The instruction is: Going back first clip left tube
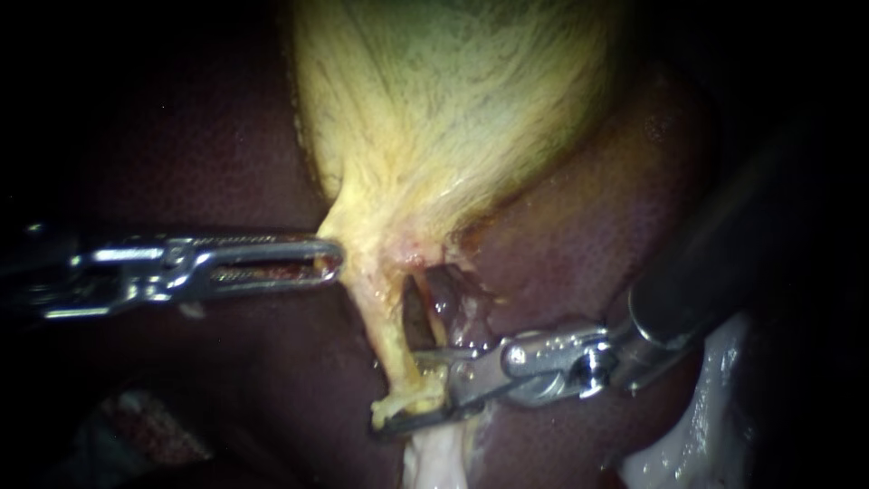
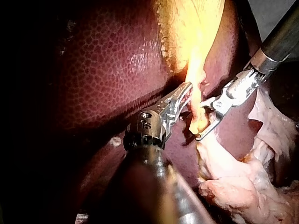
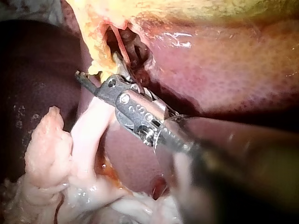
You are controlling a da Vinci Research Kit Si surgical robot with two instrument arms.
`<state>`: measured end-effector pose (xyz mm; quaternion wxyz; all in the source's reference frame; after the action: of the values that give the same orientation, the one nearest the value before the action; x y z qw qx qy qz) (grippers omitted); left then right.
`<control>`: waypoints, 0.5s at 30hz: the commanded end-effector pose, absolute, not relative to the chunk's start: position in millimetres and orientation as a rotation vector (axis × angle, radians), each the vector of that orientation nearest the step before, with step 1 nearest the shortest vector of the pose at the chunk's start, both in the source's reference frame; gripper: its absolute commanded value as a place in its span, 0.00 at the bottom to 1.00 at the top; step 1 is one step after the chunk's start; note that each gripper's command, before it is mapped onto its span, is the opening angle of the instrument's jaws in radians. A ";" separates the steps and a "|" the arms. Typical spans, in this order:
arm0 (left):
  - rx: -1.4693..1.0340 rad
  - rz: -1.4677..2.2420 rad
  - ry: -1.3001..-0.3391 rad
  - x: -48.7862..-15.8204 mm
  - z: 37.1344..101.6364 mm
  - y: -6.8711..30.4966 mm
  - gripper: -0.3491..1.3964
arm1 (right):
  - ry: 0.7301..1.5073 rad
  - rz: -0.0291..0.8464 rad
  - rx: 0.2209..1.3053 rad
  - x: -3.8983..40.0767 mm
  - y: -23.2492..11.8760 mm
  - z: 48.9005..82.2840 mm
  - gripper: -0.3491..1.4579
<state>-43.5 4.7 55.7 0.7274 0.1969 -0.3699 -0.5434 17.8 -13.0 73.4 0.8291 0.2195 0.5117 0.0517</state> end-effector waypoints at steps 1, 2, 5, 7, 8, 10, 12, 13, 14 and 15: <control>0.434 -1.197 -0.816 -43.4 55.6 4.7 0.07 | 1.086 0.100 0.454 17.6 -12.9 73.4 0.52; 0.434 -1.197 -0.816 -43.4 55.6 4.7 0.07 | 1.087 0.097 0.451 17.5 -12.8 73.3 0.52; 0.434 -1.197 -0.816 -43.4 55.6 4.7 0.07 | 1.091 0.081 0.443 17.2 -12.6 73.3 0.52; 0.434 -1.197 -0.816 -43.4 55.6 4.7 0.07 | 1.092 0.074 0.441 16.9 -12.6 73.2 0.52; 0.434 -1.197 -0.816 -43.4 55.6 4.7 0.07 | 1.094 0.068 0.438 16.6 -12.6 73.2 0.52; 0.434 -1.197 -0.816 -43.4 55.6 4.7 0.07 | 1.094 0.068 0.438 16.1 -12.6 73.0 0.52; 0.434 -1.197 -0.816 -43.4 55.6 4.7 0.07 | 1.097 0.059 0.429 15.3 -12.5 72.7 0.52; 0.434 -1.197 -0.816 -43.4 55.6 4.7 0.07 | 1.096 0.062 0.426 14.8 -12.3 72.5 0.52; 0.434 -1.197 -0.816 -43.4 55.6 4.7 0.07 | 1.097 0.061 0.420 14.2 -12.1 72.2 0.52; 0.434 -1.197 -0.816 -43.4 55.6 4.7 0.07 | 1.097 0.061 0.413 13.7 -11.8 71.9 0.52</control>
<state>-43.4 4.7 55.6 0.7275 0.1970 -0.3701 -0.5431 13.2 -11.6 71.7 0.8339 0.1906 0.5172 0.0288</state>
